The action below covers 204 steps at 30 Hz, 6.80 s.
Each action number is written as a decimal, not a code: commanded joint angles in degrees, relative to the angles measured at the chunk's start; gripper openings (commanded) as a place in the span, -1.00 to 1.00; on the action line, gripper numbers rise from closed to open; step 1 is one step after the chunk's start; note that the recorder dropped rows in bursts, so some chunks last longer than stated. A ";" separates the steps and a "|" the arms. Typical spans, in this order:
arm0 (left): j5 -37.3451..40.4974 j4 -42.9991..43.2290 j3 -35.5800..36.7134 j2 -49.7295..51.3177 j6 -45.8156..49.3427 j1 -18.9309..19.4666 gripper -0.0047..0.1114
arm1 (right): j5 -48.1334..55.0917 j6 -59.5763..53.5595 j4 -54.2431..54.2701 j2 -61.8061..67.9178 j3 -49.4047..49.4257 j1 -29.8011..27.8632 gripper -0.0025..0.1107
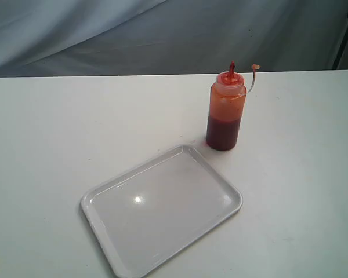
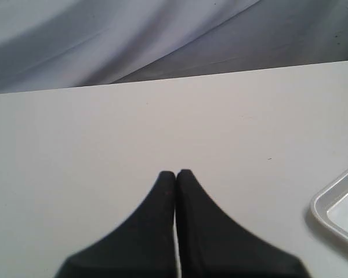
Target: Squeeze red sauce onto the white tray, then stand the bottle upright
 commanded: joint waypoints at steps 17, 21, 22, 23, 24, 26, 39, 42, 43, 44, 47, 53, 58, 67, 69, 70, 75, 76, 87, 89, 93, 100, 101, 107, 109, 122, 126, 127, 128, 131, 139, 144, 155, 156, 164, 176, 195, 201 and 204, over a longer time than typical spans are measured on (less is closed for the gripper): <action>-0.77 -0.27 0.28 -0.20 -0.15 -0.29 -0.91 | -0.15 -1.90 -4.27 -0.13 0.19 0.04 0.91; -0.77 -0.27 0.28 -0.20 -0.15 -0.29 -0.91 | -2.67 -0.77 -3.42 -0.13 0.19 0.04 0.91; -0.77 -0.27 0.28 -0.20 -0.15 -0.29 -0.91 | -3.49 1.96 0.43 -0.13 0.19 0.04 0.90; -0.77 -0.27 0.28 -0.20 0.07 -0.29 -0.91 | -4.22 3.81 2.63 -0.13 0.19 0.04 0.89; -0.77 -0.27 0.28 -0.20 0.15 -0.29 -0.91 | -5.14 3.53 2.99 -0.13 0.19 0.04 0.85; -0.77 -0.27 0.28 -0.20 0.15 -0.29 -0.91 | -6.99 3.26 3.10 -0.13 0.19 0.04 0.53; -0.77 -0.27 0.28 -0.20 -0.14 -0.29 -0.91 | -25.08 2.84 21.95 -0.13 0.07 0.04 -0.96; -0.77 -0.27 0.28 -0.20 0.05 -0.29 -0.91 | -24.97 2.84 21.95 -0.13 0.11 0.04 -0.96; -0.77 -0.27 0.28 -0.20 0.05 -0.29 -0.91 | -24.97 3.15 22.87 -0.13 0.11 0.04 -0.96; -0.77 -0.27 0.28 -0.20 0.05 -0.29 -0.91 | -25.49 3.15 24.07 -0.13 0.11 0.04 -0.96; -0.77 -0.27 0.28 -0.20 0.05 -0.29 -0.91 | -28.89 7.19 29.00 -0.13 0.02 0.04 -0.96; -0.77 -0.27 0.28 -0.20 -0.13 -0.29 -0.91 | -25.89 11.93 20.80 -0.13 -6.58 1.36 -0.96; -0.77 -0.27 0.28 -0.20 -0.13 -0.29 -0.91 | -16.55 11.90 17.16 0.77 -18.09 6.08 -0.96; -0.77 -0.27 0.28 -0.20 -0.01 -0.29 -0.91 | -0.42 -12.18 24.05 15.35 -36.63 14.87 -0.96; -0.77 -0.27 0.28 -0.20 -0.01 -0.29 -0.91 | 0.64 -17.23 25.28 19.72 -39.64 16.15 -0.96; -0.77 -0.27 0.28 -0.20 -0.01 -0.29 -0.91 | 0.97 -19.18 25.28 22.09 -40.75 16.51 -0.96; -0.77 -0.27 0.28 -0.20 -0.01 -0.29 -0.91 | 0.37 -18.08 26.63 30.50 -42.58 17.13 -0.96; -0.77 -0.27 0.28 -0.20 -0.23 -0.29 -0.91 | 0.37 -17.62 26.63 31.56 -42.58 17.13 -0.96; -0.77 -0.27 0.28 -0.20 -0.23 -0.29 -0.91 | -4.36 -20.44 34.53 43.74 -42.58 17.13 -0.96; -0.77 -0.27 0.28 -0.20 -0.04 -0.29 -0.91 | -4.97 -24.18 34.66 47.21 -42.58 17.13 -0.96; -0.77 -0.27 0.28 -0.20 -0.04 -0.29 -0.91 | -8.09 -25.78 34.65 53.67 -42.58 17.13 -0.96; -0.77 -0.27 0.28 -0.20 -0.04 -0.29 -0.91 | -14.29 -27.19 34.65 61.18 -42.58 17.13 -0.96; -0.77 -0.27 0.28 -0.20 -0.16 -0.29 -0.91 | -14.52 -28.10 34.65 61.99 -42.58 17.20 -0.96; -0.77 -0.27 0.28 -0.20 -0.16 -0.29 -0.91 | -16.61 -32.01 34.65 65.55 -42.58 17.20 -0.96; -0.77 -0.27 0.28 -0.20 -0.16 -0.29 -0.91 | -17.51 -32.01 34.65 66.11 -42.58 17.20 -0.96; -0.77 -0.27 0.28 -0.20 -0.02 -0.29 -0.91 | -28.45 -32.01 29.02 68.37 -42.58 28.89 -0.96; -0.77 -0.27 0.28 -0.20 -0.18 -0.29 -0.91 | -33.08 -31.41 27.84 70.74 -42.58 32.65 -0.96; -0.77 -0.27 0.28 -0.20 -0.18 -0.29 -0.91 | -33.98 -31.29 27.84 71.49 -42.58 33.09 -0.96; -0.77 -0.27 0.28 -0.20 -0.18 -0.29 -0.91 | -35.01 -31.15 27.84 72.45 -42.58 33.31 -0.96; -0.77 -0.27 0.28 -0.20 -0.18 -0.29 -0.91 | -36.66 -28.54 27.84 75.45 -42.58 33.72 -0.96; -0.77 -0.27 0.28 -0.20 -0.01 -0.29 -0.91 | -41.64 -22.35 27.84 82.59 -42.58 33.72 -0.96; -0.77 -0.27 0.28 -0.20 -0.01 -0.29 -0.91 | -42.28 -22.35 27.84 84.61 -42.58 33.72 -0.96; -0.77 -0.27 0.28 -0.20 -0.13 -0.29 -0.91 | -43.32 -22.35 27.84 84.98 -42.58 33.72 -0.96; -0.77 -0.27 0.28 -0.20 -0.13 -0.29 -0.91 | -43.32 -22.35 27.84 84.98 -42.58 33.72 -0.96; -0.77 -0.27 0.28 -0.20 0.00 -0.29 -0.91 | -43.33 -22.35 27.84 84.98 -42.58 33.72 -0.95; -0.77 -0.27 0.28 -0.20 -0.13 -0.29 -0.91 | -43.19 -24.12 24.63 84.98 -42.58 33.72 0.90; -0.77 -0.27 0.28 -0.20 -0.11 -0.29 -0.91 | -41.37 -24.12 26.11 88.31 -42.58 33.72 0.90; -0.77 -0.27 0.28 -0.20 -0.11 -0.29 -0.91 | -42.05 -24.12 26.14 92.63 -42.58 33.72 0.90; -0.77 -0.27 0.28 -0.20 -0.11 -0.29 -0.91 | -42.15 -24.60 26.66 92.92 -42.58 33.61 0.90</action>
